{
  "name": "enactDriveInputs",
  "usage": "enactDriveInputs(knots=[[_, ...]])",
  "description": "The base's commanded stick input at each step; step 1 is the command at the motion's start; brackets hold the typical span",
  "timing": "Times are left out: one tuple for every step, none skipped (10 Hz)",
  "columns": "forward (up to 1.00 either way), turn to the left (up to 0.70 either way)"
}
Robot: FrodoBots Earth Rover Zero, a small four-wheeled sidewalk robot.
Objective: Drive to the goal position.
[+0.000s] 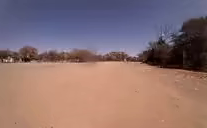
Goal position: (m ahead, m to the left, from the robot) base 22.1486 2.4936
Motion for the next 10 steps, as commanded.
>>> enactDriveInputs(knots=[[1.00, 0.00], [1.00, 0.00], [1.00, 0.00], [1.00, 0.00], [1.00, 0.00], [1.00, 0.00], [1.00, 0.00], [1.00, 0.00], [1.00, 0.00], [1.00, 0.00]])
